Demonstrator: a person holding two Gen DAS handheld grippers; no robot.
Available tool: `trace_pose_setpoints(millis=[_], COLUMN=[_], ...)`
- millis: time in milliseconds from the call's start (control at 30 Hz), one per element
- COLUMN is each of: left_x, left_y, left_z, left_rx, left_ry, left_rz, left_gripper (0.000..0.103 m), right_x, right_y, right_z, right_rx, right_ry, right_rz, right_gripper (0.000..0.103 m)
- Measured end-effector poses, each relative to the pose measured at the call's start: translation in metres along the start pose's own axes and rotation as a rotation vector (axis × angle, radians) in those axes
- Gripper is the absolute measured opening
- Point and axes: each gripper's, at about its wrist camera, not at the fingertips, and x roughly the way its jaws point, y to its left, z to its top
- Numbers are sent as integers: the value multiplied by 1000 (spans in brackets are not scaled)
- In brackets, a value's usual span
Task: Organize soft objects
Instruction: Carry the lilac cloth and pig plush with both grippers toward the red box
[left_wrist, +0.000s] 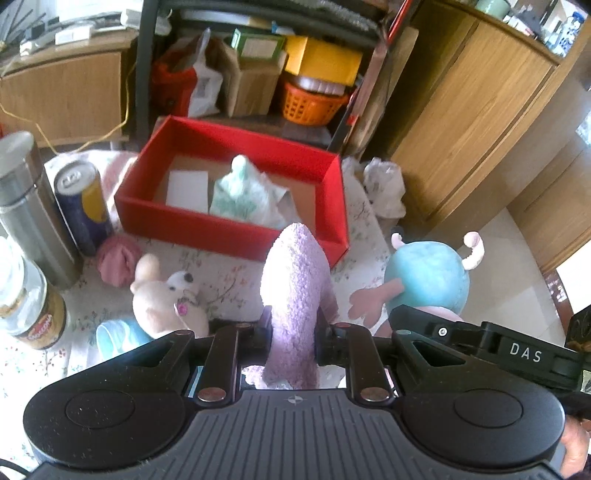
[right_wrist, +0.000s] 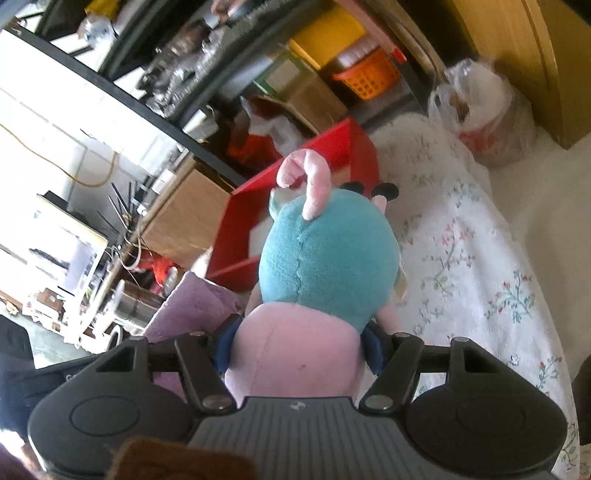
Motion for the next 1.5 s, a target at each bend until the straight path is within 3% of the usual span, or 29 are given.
trace_pose_setpoints(millis=[367,767,1500], left_x=[-27,-26,13], left_y=[-9,-4,11], left_z=[16,40,85], left_rx=[16,-4,-39], left_ry=[-121,-174,-177], left_rz=[5,20,69], left_gripper=[19,19,21], right_x=[-22,-20,29], right_y=[29,53,61], right_z=[16,41,86], right_rx=[-86,-148,-194], right_ry=[-136,-218,-201], right_rz=[11,12,-54], right_gripper=[38,38,38])
